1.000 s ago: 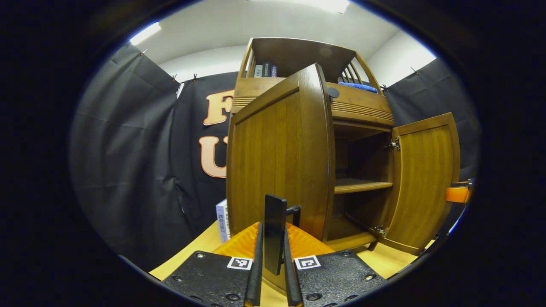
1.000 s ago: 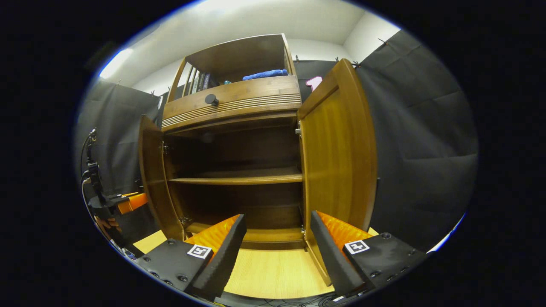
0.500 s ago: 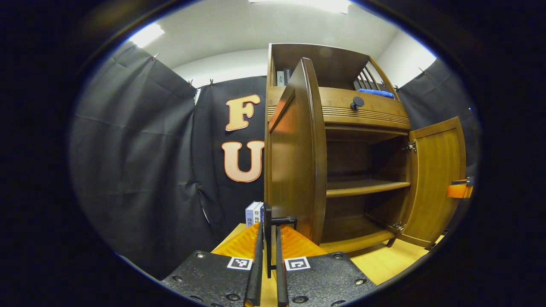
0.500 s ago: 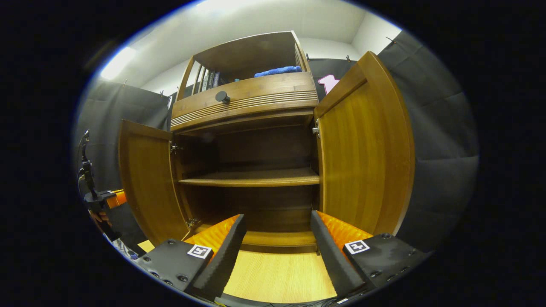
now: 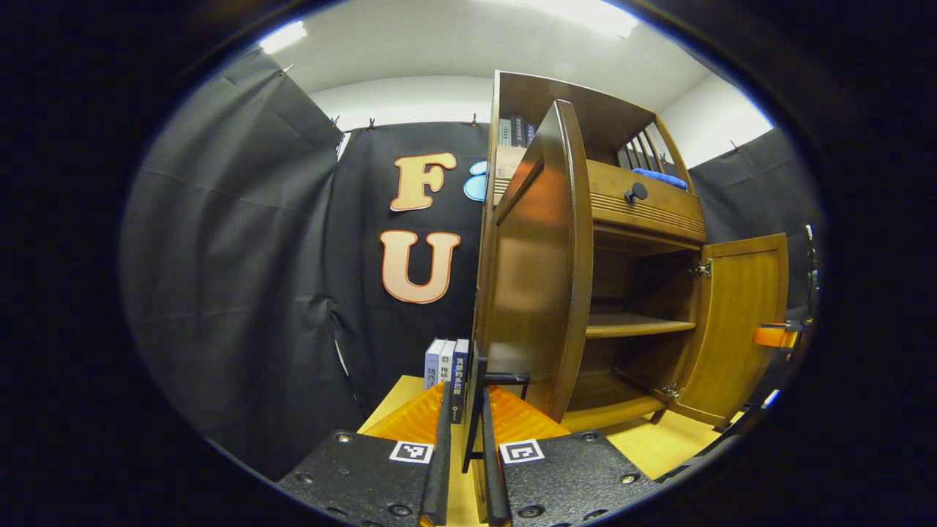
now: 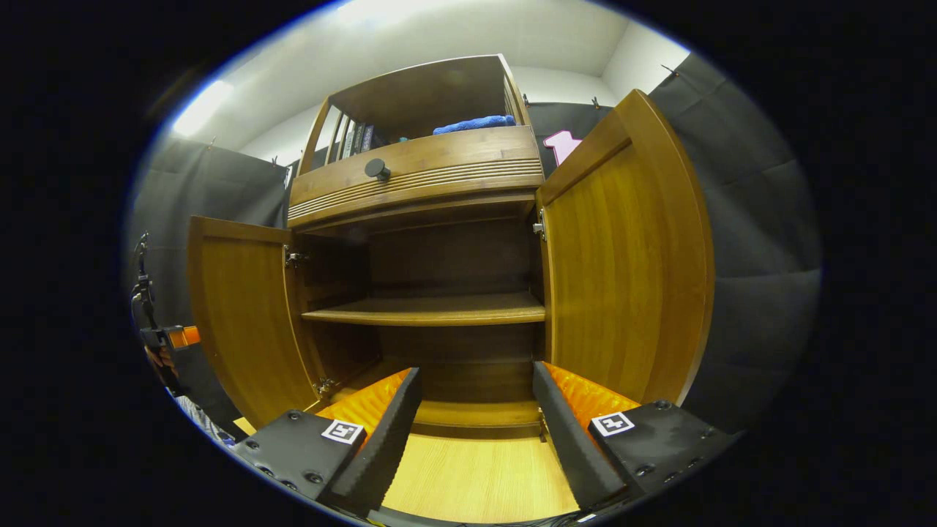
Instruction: Open the right door of the double-door shoe cabinet with the right hand, and open the left door with the left hand.
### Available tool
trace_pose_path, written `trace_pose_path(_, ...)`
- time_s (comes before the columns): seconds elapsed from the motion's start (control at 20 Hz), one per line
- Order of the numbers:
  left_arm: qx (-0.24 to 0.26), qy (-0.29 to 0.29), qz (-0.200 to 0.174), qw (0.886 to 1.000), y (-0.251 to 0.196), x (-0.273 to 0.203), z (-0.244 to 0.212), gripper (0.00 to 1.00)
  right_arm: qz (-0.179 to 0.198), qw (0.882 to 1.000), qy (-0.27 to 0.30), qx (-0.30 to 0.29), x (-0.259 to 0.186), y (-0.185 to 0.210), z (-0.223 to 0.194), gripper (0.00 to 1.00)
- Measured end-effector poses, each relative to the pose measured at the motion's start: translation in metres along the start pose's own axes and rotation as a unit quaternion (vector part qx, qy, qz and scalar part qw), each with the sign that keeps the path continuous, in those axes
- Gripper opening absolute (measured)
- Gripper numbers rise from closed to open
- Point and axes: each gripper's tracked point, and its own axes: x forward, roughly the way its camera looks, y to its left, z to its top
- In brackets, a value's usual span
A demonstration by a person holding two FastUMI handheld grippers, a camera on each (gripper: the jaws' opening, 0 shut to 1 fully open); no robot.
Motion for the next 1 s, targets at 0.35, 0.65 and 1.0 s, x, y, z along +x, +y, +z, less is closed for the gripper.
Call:
trace_pose_path(0.35,-0.001,0.003,-0.006,1.000,0.010,0.006,-0.002,0.19,0.001,1.000,-0.002,-0.001,0.001,0.001,0.003,0.98)
trace_pose_path(0.65,0.033,0.007,0.020,0.999,0.011,-0.026,0.008,0.20,0.024,1.000,0.001,-0.003,0.004,0.006,0.000,0.98)
trace_pose_path(1.0,0.056,-0.014,0.076,0.995,0.005,-0.071,0.033,0.18,0.057,0.998,0.012,0.005,0.021,0.012,-0.005,0.98)
